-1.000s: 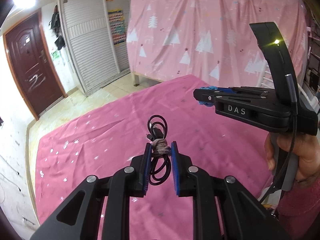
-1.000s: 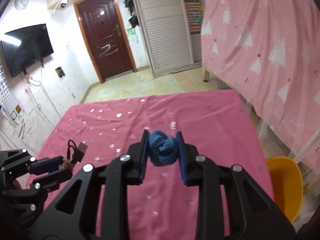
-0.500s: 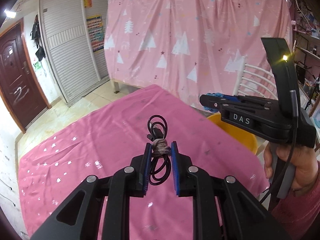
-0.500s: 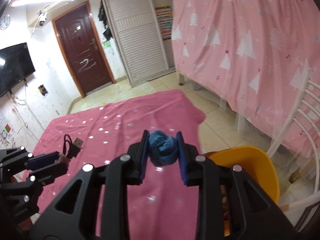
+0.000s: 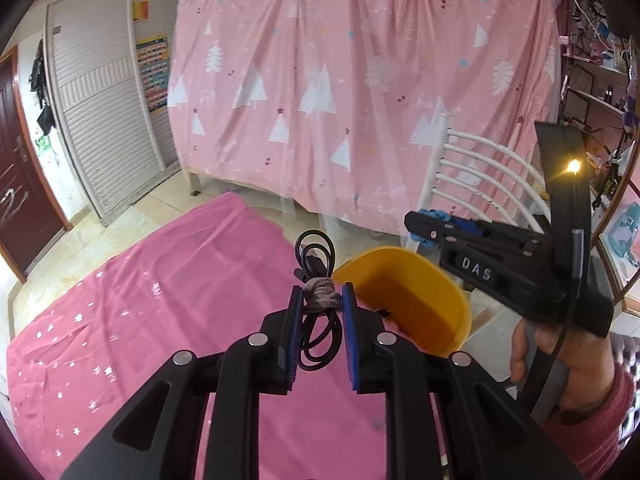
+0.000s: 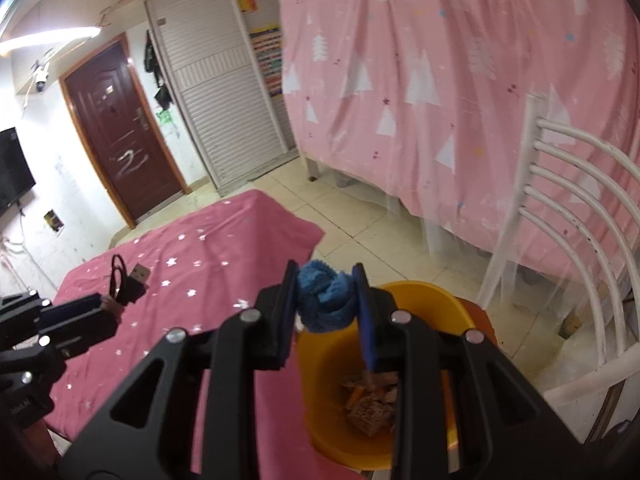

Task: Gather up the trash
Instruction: 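Carry the cable and yarn ball over the yellow bucket and open both tools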

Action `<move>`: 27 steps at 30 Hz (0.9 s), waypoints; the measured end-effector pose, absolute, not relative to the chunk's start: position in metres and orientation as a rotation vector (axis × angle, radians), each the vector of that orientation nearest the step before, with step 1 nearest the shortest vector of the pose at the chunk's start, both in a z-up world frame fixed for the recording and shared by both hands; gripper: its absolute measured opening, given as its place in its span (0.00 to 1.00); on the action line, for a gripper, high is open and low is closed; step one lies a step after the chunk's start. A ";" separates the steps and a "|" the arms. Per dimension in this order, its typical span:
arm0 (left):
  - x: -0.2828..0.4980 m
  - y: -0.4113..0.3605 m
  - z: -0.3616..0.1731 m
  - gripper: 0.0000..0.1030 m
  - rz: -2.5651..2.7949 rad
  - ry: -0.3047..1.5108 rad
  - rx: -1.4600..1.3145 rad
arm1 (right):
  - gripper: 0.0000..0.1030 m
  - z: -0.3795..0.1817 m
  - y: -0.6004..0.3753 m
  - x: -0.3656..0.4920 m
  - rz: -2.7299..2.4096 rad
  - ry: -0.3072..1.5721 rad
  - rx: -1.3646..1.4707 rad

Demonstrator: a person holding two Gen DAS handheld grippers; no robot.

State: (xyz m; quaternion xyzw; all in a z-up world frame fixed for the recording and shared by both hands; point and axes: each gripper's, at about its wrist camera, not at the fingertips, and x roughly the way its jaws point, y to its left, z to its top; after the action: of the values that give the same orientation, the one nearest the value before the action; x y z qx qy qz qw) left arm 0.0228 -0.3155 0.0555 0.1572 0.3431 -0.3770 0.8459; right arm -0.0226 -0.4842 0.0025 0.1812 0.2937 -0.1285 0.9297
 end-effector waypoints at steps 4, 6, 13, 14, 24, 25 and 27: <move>0.022 -0.342 0.050 0.13 -0.830 0.738 0.325 | 0.24 -0.007 -0.499 -0.029 -0.288 0.607 0.387; 0.022 -0.355 0.047 0.13 -0.845 0.749 0.320 | 0.25 -0.011 -0.505 -0.031 -0.297 0.608 0.397; 0.031 -0.397 0.033 0.13 -0.867 0.808 0.310 | 0.25 -0.036 -0.534 -0.039 -0.322 0.624 0.477; 0.031 -0.400 0.031 0.13 -0.867 0.815 0.310 | 0.25 -0.037 -0.537 -0.040 -0.323 0.624 0.486; 0.041 -0.416 0.010 0.55 -0.855 0.882 0.280 | 0.41 -0.049 -0.549 -0.038 -0.316 0.644 0.534; 0.042 -0.414 0.010 0.61 -0.848 0.877 0.271 | 0.44 -0.050 -0.549 -0.037 -0.315 0.644 0.532; 0.044 -0.411 0.012 0.67 -0.834 0.869 0.261 | 0.46 -0.050 -0.549 -0.037 -0.313 0.644 0.530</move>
State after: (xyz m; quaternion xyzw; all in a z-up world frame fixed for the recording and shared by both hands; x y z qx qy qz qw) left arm 0.0441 -0.4107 0.0118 0.1223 0.4076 -0.3910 0.8161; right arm -0.0371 -0.5487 -0.0499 0.2564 0.3113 -0.1512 0.9025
